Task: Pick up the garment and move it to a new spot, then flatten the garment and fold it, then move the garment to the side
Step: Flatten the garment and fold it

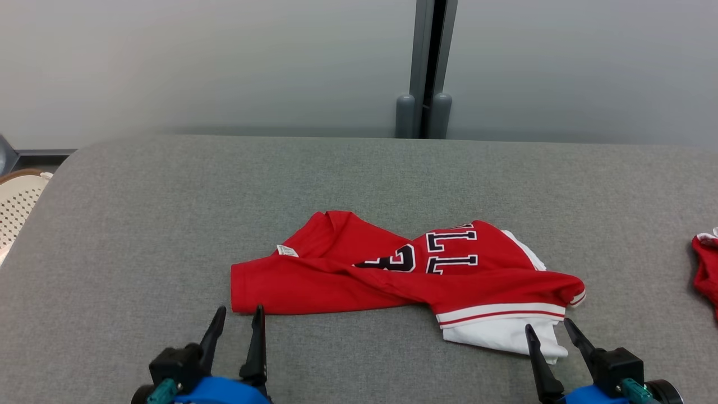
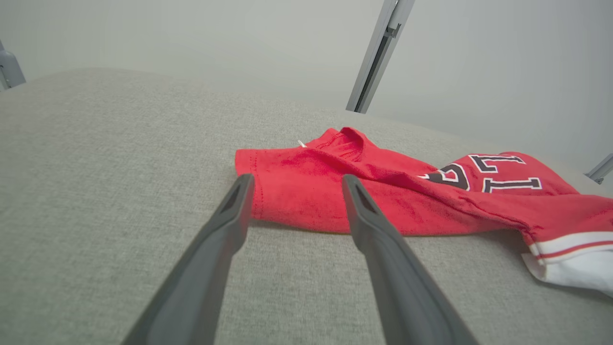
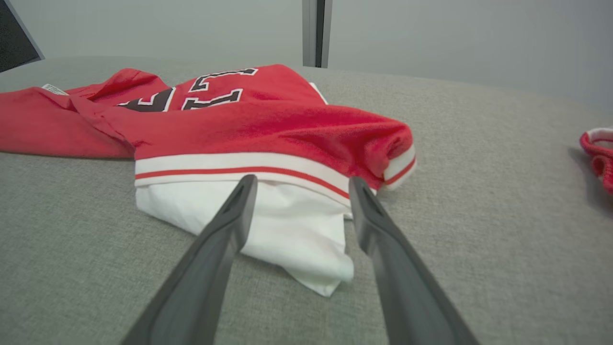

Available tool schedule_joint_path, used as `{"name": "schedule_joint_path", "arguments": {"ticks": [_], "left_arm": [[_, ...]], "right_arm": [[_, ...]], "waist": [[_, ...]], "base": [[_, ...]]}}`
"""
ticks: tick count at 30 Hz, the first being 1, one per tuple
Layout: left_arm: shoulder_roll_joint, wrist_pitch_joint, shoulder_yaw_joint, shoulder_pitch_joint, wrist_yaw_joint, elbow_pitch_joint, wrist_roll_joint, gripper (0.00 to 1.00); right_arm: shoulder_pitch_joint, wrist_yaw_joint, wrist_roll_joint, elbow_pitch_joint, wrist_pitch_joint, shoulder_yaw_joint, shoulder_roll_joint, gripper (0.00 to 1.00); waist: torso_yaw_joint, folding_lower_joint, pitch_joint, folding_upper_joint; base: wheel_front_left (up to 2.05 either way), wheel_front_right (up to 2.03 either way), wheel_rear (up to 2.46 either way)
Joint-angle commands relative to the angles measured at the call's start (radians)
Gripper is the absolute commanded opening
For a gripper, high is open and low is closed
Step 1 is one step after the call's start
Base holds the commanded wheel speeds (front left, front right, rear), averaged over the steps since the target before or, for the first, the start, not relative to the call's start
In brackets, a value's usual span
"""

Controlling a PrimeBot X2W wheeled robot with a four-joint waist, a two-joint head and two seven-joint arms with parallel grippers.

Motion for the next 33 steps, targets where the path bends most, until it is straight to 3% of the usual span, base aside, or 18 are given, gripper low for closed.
{"name": "schedule_joint_path", "arguments": {"ticks": [1, 6, 17, 33], "left_arm": [[-0.001, -0.005, 0.011, -0.045, -0.001, 0.012, 0.004, 1.00], [0.006, -0.004, 0.019, -0.182, -0.001, 0.126, -0.001, 1.00], [0.056, 0.034, -0.003, -0.446, -0.001, 0.480, -0.134, 1.00], [0.089, 0.023, -0.120, -0.518, -0.001, 0.616, -0.295, 1.00]], "right_arm": [[-0.016, 0.000, -0.004, -0.004, 0.000, 0.003, 0.003, 1.00], [-0.040, 0.000, 0.002, -0.003, 0.000, 0.020, 0.003, 1.00], [-0.085, 0.000, 0.017, -0.004, 0.000, 0.043, 0.004, 1.00], [-0.110, 0.000, 0.040, 0.014, 0.000, 0.058, 0.004, 1.00]], "waist": [[-0.003, 0.0000, 0.009, 0.0000], [-0.022, 0.0000, 0.044, 0.0000], [-0.065, 0.0000, 0.122, 0.0000], [-0.068, 0.0000, 0.136, 0.0000]], "base": [[0.00, 0.00, 0.00], [0.00, 0.00, 0.00], [0.00, 0.00, 0.00], [0.00, 0.00, 0.00]]}}
